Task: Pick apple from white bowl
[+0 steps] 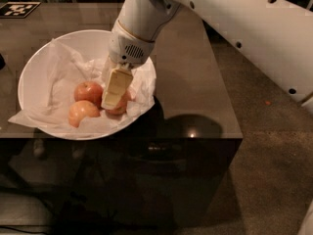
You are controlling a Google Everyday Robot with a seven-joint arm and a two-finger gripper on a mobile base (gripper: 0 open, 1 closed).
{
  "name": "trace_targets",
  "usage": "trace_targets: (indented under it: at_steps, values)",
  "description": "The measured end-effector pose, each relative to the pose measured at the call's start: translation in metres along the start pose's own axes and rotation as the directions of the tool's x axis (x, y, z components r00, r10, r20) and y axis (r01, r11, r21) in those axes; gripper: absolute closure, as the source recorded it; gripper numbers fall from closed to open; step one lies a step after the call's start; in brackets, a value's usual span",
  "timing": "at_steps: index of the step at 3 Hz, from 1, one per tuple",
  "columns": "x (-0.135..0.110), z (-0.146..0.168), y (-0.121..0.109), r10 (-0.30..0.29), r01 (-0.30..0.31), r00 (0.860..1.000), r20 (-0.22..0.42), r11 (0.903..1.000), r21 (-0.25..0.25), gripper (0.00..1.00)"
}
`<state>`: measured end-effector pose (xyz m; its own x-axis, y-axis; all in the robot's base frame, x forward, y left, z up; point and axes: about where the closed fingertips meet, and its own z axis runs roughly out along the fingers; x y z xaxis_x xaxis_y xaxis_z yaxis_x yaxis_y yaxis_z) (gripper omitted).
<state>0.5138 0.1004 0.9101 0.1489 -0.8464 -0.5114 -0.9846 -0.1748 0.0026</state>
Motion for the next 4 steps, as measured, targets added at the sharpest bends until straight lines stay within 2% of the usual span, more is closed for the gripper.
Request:
trace_targets:
  at_steps: [1, 2, 3, 4]
  values:
    - [0.0, 0.0, 0.0, 0.0, 0.0, 1.0, 0.0, 1.0, 0.0, 0.15]
    - [0.0, 0.0, 0.0, 0.0, 0.0, 1.0, 0.0, 1.0, 0.0, 0.0]
    - [0.0, 0.0, 0.0, 0.0, 0.0, 1.0, 0.0, 1.0, 0.0, 0.17]
    - [0.0, 0.0, 0.0, 0.0, 0.0, 1.0, 0.0, 1.0, 0.0, 0.14]
